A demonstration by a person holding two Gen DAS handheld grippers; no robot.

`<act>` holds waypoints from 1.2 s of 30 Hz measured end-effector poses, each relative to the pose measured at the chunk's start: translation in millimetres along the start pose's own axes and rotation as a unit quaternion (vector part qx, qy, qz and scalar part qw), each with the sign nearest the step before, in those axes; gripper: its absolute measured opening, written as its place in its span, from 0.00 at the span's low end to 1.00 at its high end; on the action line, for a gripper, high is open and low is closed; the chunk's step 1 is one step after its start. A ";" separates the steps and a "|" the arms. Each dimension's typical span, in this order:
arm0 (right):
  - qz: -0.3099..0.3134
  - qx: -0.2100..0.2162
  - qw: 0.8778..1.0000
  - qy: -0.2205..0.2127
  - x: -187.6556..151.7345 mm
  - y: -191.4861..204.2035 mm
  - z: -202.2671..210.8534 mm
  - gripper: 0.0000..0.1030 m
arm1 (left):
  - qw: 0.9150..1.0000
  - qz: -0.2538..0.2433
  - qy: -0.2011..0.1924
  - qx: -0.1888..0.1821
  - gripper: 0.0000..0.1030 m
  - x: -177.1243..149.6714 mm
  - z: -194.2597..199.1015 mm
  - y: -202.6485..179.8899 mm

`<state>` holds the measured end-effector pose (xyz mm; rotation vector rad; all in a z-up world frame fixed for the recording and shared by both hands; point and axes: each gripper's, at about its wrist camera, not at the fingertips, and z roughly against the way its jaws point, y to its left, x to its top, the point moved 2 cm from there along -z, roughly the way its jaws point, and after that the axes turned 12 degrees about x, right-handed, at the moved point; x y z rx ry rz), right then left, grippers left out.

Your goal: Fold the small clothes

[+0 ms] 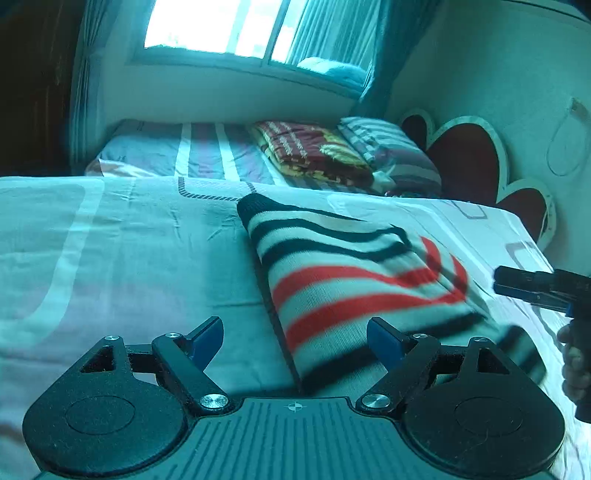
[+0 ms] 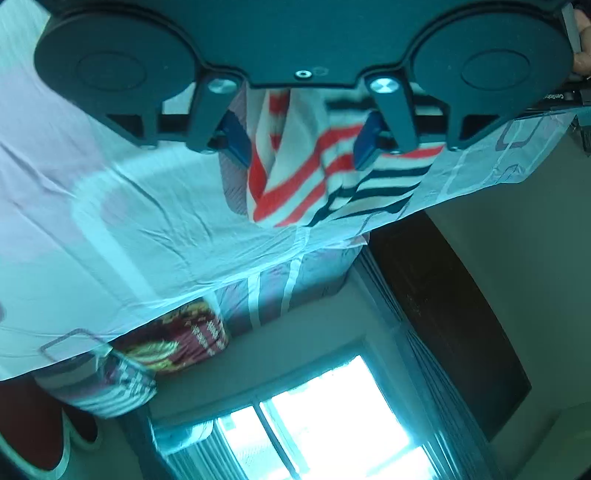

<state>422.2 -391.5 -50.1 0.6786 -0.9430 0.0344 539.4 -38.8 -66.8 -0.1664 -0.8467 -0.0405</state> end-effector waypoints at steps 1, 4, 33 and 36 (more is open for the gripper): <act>-0.002 -0.006 1.000 0.012 4.6 -5.2 -10.1 0.50 | 1.000 -0.003 0.004 -0.001 0.83 3.4 -8.1 -1.9; -0.008 -0.014 0.999 0.045 12.7 -23.2 -41.7 0.46 | 1.000 -0.006 0.015 -0.008 0.83 10.3 -25.9 -4.3; 0.250 -0.070 0.957 0.131 -46.0 62.2 -36.6 0.18 | 0.995 -0.097 0.010 0.013 0.86 -8.5 -11.1 -46.5; 0.237 -0.077 0.961 0.120 -47.5 59.8 -37.0 0.18 | 0.995 -0.101 0.011 0.017 0.86 -6.9 -10.4 -49.8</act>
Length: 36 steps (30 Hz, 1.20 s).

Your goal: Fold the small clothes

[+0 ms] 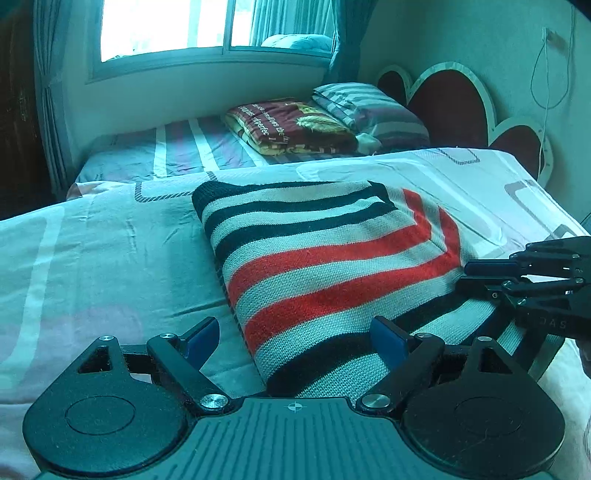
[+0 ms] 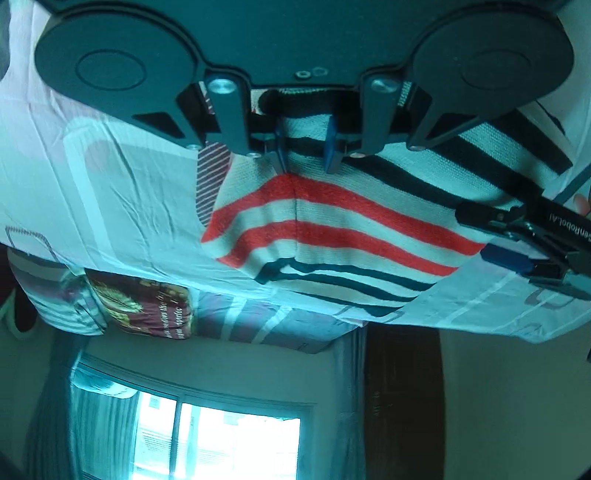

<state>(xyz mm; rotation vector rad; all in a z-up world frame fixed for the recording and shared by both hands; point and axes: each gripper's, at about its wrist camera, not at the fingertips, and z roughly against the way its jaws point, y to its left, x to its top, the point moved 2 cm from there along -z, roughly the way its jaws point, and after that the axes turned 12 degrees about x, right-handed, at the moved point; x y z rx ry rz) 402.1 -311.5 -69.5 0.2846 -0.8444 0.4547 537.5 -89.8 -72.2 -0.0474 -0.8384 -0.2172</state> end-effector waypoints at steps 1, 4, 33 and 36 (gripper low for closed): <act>-0.001 -0.002 1.000 0.000 0.3 0.3 -0.2 0.18 | 1.000 -0.001 0.001 0.001 0.86 0.5 0.0 0.9; -0.008 -0.007 1.000 -0.004 7.9 6.3 11.4 0.19 | 1.000 -0.003 0.000 0.007 0.86 1.3 11.7 4.8; -0.120 0.036 0.990 -0.061 -41.9 5.2 73.7 0.49 | 0.999 0.003 0.002 -0.043 0.87 -64.6 64.2 30.9; -0.176 0.048 0.979 -0.086 -35.6 -13.9 80.3 0.62 | 0.997 0.039 0.004 -0.064 0.87 -51.0 60.2 44.8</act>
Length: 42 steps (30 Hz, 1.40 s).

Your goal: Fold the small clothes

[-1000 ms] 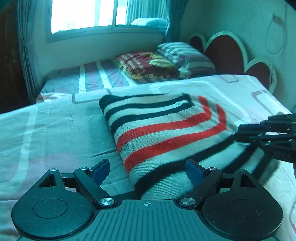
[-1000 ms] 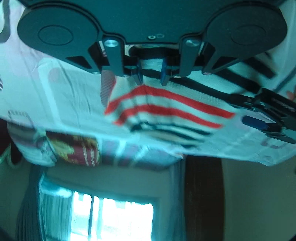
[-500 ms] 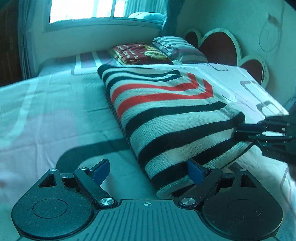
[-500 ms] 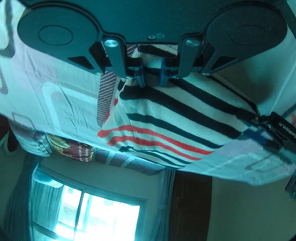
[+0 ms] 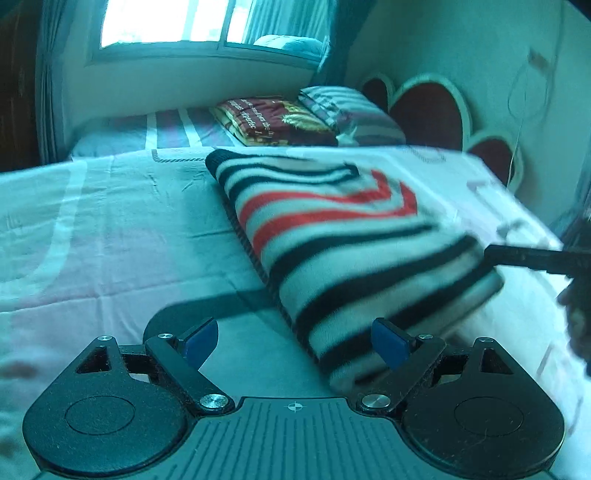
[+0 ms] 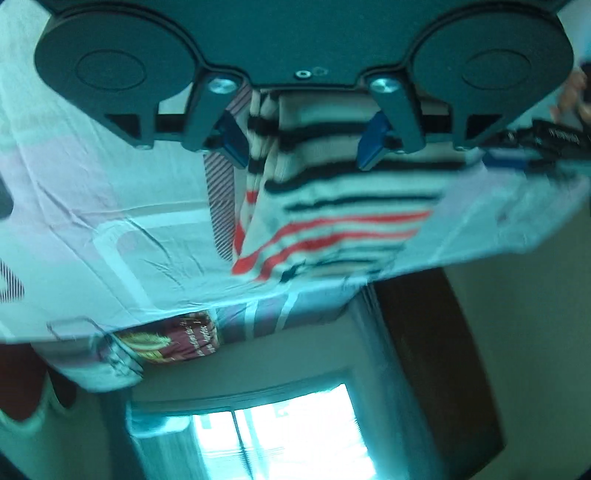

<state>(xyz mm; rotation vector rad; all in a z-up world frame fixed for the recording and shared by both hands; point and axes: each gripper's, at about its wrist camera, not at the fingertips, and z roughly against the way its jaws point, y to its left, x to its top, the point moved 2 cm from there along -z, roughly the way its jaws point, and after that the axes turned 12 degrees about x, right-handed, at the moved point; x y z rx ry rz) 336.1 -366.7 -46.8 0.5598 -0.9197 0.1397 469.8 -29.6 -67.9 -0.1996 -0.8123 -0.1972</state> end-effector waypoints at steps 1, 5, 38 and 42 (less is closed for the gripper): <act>-0.025 0.005 1.000 -0.006 5.6 -8.4 -0.2 0.62 | 1.000 0.016 0.003 -0.011 0.87 6.0 -3.4 4.3; -0.137 0.039 0.990 -0.006 24.6 -51.2 -11.7 0.62 | 0.987 0.123 0.040 -0.093 0.86 23.9 -30.5 23.8; -0.217 0.179 0.954 0.104 40.1 -115.3 -101.5 0.55 | 0.980 0.122 0.096 -0.122 0.74 63.6 -120.0 15.5; -0.216 0.182 0.953 0.109 41.4 -119.8 -104.8 0.52 | 0.982 0.112 0.094 -0.122 0.73 64.0 -120.0 15.2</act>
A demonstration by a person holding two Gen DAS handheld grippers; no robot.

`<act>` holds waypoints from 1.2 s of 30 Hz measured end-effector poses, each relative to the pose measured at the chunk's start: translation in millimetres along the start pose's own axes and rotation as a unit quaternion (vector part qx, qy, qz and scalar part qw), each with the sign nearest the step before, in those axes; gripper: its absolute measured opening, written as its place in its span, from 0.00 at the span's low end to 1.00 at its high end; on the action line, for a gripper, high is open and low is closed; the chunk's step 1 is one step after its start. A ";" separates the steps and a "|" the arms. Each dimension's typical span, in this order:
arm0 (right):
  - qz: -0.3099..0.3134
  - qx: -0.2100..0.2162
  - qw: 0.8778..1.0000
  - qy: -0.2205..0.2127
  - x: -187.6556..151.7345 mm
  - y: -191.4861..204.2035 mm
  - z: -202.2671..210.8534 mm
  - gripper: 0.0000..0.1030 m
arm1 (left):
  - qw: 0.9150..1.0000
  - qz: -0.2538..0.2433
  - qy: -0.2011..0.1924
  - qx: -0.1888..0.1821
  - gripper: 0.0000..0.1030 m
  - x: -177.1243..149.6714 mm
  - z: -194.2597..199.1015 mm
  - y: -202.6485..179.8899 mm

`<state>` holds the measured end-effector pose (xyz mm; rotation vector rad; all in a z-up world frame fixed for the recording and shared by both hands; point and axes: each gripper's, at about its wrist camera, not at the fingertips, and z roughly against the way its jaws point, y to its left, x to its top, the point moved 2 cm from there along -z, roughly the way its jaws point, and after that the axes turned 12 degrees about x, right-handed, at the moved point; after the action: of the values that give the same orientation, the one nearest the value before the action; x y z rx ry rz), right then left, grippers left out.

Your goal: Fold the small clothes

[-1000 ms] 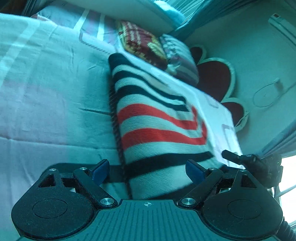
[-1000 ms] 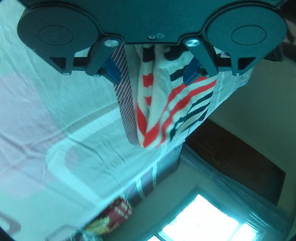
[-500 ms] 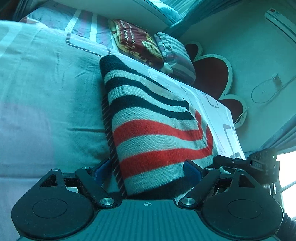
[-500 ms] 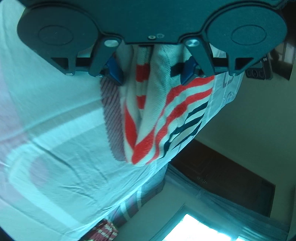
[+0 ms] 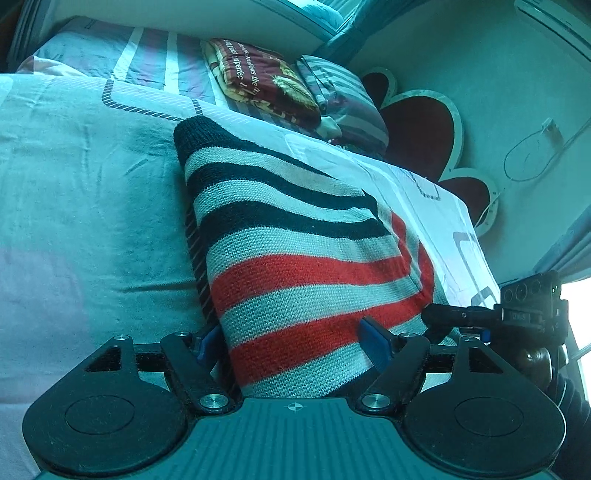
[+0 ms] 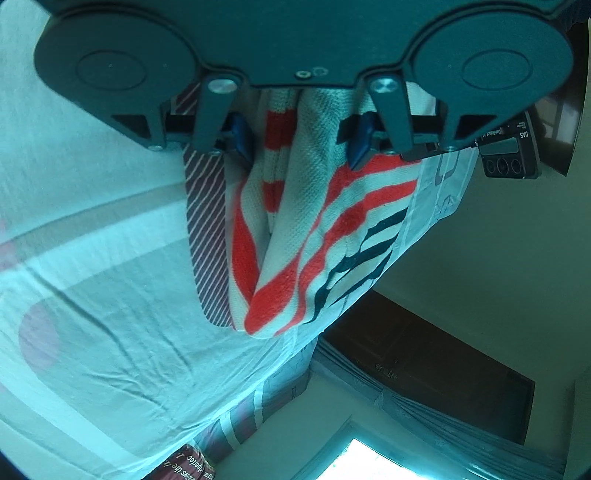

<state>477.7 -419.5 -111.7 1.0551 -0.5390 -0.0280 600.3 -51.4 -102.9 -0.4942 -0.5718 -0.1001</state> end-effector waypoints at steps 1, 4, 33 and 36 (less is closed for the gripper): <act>0.004 -0.001 1.000 0.001 0.6 1.3 -2.0 0.53 | 1.000 -0.003 -0.001 0.002 0.73 0.1 0.0 -0.8; 0.021 -0.010 1.000 0.005 1.0 6.6 -7.7 0.54 | 1.000 -0.009 -0.005 0.013 0.73 1.1 -0.6 -5.4; 0.152 -0.059 0.986 -0.045 -33.8 126.7 8.4 0.32 | 0.994 -0.060 -0.078 0.039 0.44 -1.6 90.4 -30.3; 0.161 -0.050 0.985 -0.046 -42.9 145.7 2.7 0.32 | 0.993 -0.061 -0.089 0.044 0.44 -6.6 116.2 -22.2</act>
<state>405.5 -336.3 -7.0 0.8624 -0.7804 0.1805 532.3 -16.1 -12.6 -0.3841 -0.7774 -0.1481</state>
